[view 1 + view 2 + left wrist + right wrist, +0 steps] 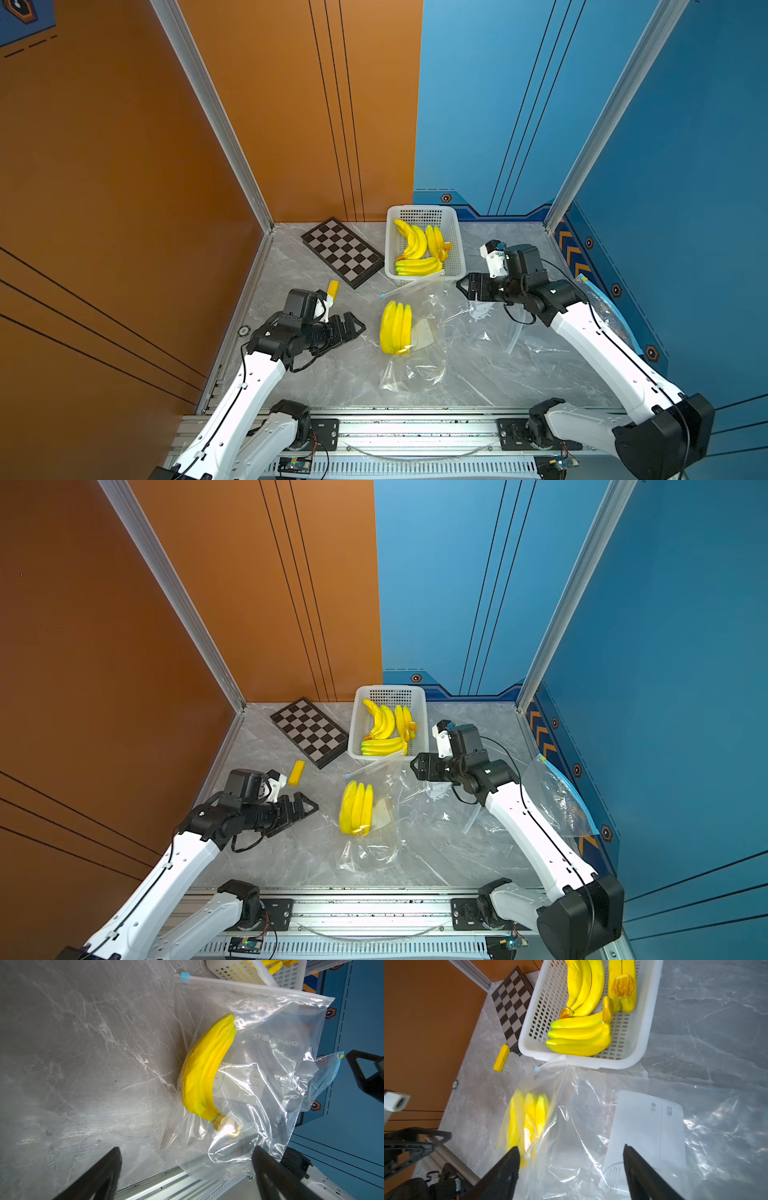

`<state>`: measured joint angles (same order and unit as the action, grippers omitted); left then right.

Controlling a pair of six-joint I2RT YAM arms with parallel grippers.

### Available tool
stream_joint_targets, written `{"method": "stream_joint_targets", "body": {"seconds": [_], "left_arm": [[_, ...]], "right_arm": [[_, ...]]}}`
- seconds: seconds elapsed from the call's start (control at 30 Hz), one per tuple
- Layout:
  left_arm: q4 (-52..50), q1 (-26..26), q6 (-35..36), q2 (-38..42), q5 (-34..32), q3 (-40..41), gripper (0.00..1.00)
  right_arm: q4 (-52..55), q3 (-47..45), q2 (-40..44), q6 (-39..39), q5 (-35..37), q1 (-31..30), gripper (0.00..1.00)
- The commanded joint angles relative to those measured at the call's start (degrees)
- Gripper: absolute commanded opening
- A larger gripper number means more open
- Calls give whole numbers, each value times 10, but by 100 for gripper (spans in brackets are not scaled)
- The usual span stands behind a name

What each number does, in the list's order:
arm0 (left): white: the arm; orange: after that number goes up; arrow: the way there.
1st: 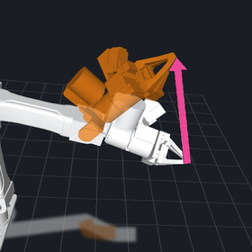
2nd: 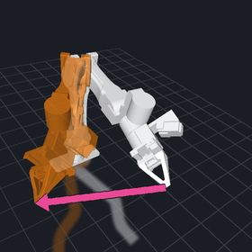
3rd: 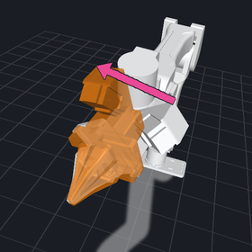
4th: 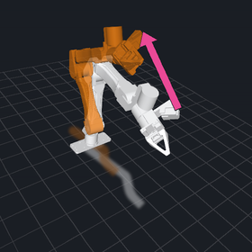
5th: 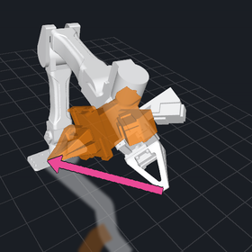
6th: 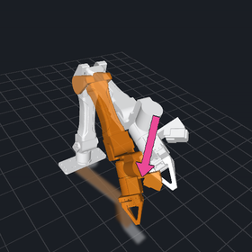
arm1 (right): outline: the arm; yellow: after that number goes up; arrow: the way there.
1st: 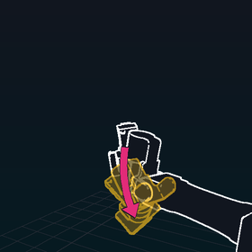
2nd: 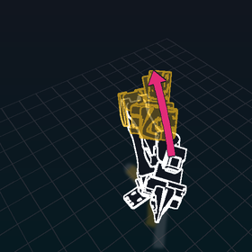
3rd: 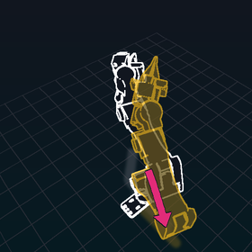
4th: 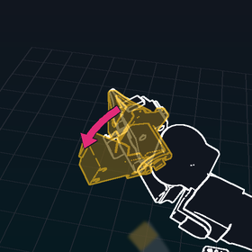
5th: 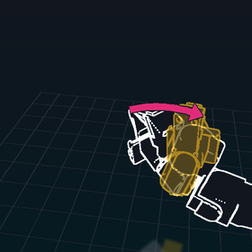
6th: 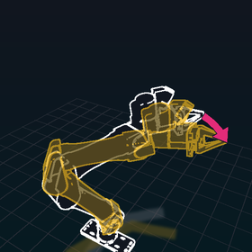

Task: Open the zip-top bag and take out the banana
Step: Place the zipper food storage bag at the center of the board, then pick up the zipper food storage bag at the center of the board.

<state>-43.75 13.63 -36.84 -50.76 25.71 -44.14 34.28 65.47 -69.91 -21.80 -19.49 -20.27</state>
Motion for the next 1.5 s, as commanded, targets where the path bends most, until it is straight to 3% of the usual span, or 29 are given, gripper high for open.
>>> {"method": "stream_joint_targets", "body": {"seconds": [0.0, 0.23, 0.4, 0.47, 0.53, 0.6, 0.87, 1.13, 1.37, 1.47], "left_arm": [[10, 2, 13, -6, 1, -23, 98], [10, 0, 13, -23, 8, -30, 98], [11, -4, 15, -22, 13, -25, 98], [10, -9, 13, -17, 16, -23, 98], [11, -14, 11, -12, 18, -20, 98], [10, -17, 8, -9, 19, -19, 98], [53, -30, -48, -10, 67, -56, 98], [172, -11, -90, -22, 137, -81, 98], [485, 5, -144, 4, 221, 54, 99], [555, 20, -81, 32, 236, 109, 98]], "right_arm": [[39, 39, -53, -30, -73, -9, 80], [37, 114, -203, 9, -85, -38, 78], [37, 173, -287, 32, -86, -57, 68], [37, 196, -302, 44, -87, -70, 52], [38, 216, -308, 61, -80, -87, 23], [46, 241, -311, 82, -65, -110, 1], [64, 296, -249, 191, -8, -194, 0], [-66, 202, -96, 293, -70, -195, 0], [-98, 174, -35, 319, -108, -154, 0], [-98, 183, -25, 315, -125, -139, 0]]}}
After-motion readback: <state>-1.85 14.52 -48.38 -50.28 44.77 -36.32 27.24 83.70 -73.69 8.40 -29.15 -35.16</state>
